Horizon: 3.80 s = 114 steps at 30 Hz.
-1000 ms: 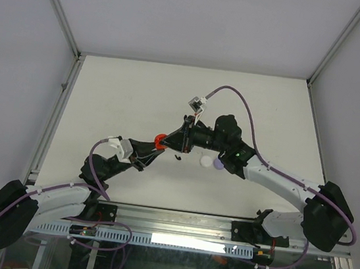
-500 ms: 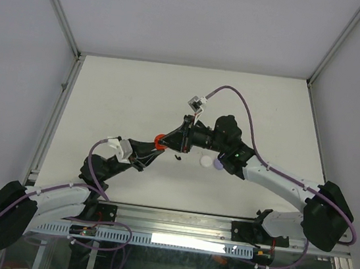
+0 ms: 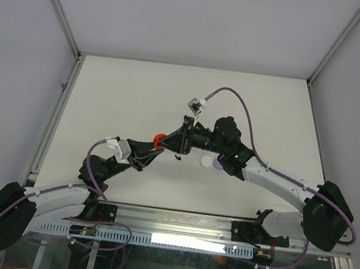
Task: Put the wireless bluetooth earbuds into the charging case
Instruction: Place the earbud in the charging case.
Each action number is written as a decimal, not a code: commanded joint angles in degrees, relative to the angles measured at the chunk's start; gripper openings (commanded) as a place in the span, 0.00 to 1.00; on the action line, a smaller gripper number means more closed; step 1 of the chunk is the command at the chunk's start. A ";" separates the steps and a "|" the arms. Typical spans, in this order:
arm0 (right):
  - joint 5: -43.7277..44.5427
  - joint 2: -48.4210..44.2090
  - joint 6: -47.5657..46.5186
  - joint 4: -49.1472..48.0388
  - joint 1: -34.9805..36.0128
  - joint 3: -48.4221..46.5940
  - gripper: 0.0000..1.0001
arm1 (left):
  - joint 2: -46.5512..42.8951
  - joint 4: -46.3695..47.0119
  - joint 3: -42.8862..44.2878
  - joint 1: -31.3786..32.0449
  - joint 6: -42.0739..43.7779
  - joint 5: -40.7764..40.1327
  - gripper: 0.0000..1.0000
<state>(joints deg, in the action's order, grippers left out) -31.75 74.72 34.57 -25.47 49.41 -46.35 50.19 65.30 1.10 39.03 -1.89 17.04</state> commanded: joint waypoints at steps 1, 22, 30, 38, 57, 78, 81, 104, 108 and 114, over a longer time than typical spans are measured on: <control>1.43 0.17 0.66 -3.43 0.34 0.47 0.10 | -1.07 4.40 -2.04 0.27 0.92 0.88 0.00; 3.04 -2.43 3.50 -10.88 0.42 2.36 0.10 | 0.09 3.15 -1.10 0.35 1.17 2.38 0.00; 3.20 -1.44 3.05 -8.66 0.43 2.01 0.10 | -0.26 3.61 -1.39 0.31 0.97 1.68 0.00; 2.68 -1.50 3.71 -7.19 0.43 2.48 0.10 | -0.89 3.52 -1.69 0.32 0.92 -0.05 0.00; 7.11 -3.53 2.19 -1.93 0.42 3.24 0.13 | -1.58 4.23 -2.23 0.29 0.66 -0.70 0.00; 11.80 -4.35 -1.10 7.37 2.42 0.67 0.21 | -1.18 3.70 -2.03 0.34 0.66 -1.31 0.00; 13.08 -4.59 -1.52 8.73 2.74 0.07 0.24 | -1.14 3.70 -2.03 0.31 0.64 -1.31 0.00; 13.34 -8.40 -8.41 16.12 3.32 -5.06 0.38 | 0.51 2.82 -1.13 0.34 0.62 -0.72 0.00; 12.01 -6.81 -8.59 16.00 3.41 -6.04 0.38 | 0.79 2.65 -0.95 0.30 0.70 0.06 0.00; 10.79 -4.41 -8.68 17.23 3.63 -7.55 0.38 | 0.81 2.42 -0.84 0.32 0.65 0.87 0.00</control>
<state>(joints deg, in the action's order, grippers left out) -19.25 69.32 26.96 -7.66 52.49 -50.43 51.03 64.40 0.84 39.03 -1.91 16.62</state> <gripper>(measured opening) 0.383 0.229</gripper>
